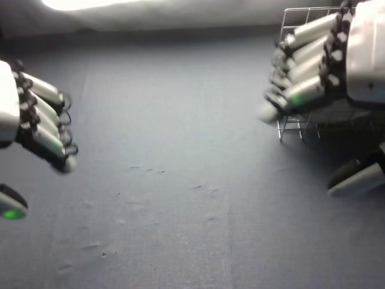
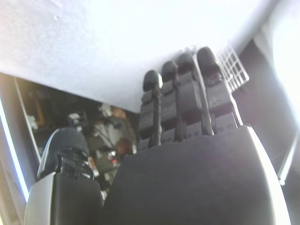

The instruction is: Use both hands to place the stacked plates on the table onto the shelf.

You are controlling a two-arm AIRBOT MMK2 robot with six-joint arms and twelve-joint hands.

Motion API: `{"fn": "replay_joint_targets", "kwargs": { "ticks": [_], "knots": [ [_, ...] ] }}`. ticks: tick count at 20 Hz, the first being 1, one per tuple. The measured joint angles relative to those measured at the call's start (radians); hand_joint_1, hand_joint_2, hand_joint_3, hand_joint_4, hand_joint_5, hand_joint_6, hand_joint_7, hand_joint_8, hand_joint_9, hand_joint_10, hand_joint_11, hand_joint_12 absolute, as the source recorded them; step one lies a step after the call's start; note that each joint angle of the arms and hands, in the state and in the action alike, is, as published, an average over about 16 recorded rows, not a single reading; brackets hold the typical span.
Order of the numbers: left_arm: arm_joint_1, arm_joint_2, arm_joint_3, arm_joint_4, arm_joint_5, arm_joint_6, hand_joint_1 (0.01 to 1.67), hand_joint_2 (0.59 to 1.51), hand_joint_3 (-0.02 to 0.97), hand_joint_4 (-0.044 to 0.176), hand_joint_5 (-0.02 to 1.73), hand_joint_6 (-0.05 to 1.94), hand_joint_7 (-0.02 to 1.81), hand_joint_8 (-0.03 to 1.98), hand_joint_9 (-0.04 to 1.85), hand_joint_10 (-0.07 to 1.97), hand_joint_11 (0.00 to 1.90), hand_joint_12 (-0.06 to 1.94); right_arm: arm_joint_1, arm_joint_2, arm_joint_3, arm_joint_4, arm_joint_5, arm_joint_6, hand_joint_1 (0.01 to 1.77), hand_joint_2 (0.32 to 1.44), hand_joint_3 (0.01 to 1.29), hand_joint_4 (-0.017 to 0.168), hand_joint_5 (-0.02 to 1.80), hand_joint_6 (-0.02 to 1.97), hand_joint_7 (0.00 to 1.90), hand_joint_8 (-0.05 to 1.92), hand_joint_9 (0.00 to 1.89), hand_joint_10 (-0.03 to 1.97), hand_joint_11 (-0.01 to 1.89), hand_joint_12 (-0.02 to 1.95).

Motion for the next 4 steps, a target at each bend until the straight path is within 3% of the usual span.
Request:
{"fn": "replay_joint_targets", "kwargs": {
  "ticks": [4],
  "knots": [
    [0.000,-0.001,-0.013,0.006,-0.002,0.007,0.14,1.193,-0.011,-0.002,0.62,0.65,0.65,0.72,0.59,0.72,0.43,1.17,-0.006,0.004,0.006,-0.098,0.045,-0.016,0.27,0.87,0.01,0.004,0.55,0.56,0.63,0.52,0.57,0.57,0.44,0.87]
  ]
}}
